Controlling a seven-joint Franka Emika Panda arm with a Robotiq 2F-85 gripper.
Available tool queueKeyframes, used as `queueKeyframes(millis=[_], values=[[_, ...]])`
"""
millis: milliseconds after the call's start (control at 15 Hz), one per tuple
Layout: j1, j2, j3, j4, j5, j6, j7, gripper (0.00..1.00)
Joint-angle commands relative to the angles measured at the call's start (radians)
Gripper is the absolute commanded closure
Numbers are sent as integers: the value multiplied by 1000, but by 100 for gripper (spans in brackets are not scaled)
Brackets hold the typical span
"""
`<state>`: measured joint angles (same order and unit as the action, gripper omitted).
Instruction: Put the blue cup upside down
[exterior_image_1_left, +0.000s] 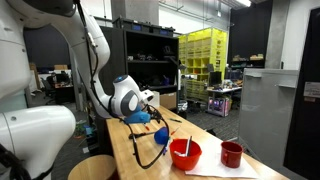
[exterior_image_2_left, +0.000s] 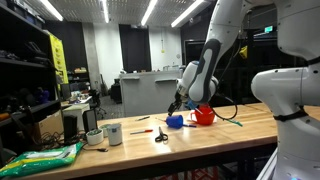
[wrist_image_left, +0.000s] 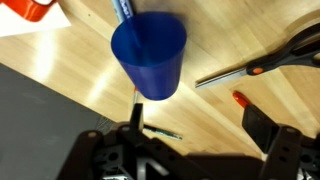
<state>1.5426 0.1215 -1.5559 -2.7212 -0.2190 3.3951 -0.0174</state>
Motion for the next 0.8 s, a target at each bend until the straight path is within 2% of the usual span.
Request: queueKeyframes(millis=[0, 400, 733], values=[[0, 9, -2, 0, 0, 12, -5, 0], [1, 29, -2, 0, -1, 21, -9, 0], [-16, -31, -17, 58, -44, -95, -59, 0]])
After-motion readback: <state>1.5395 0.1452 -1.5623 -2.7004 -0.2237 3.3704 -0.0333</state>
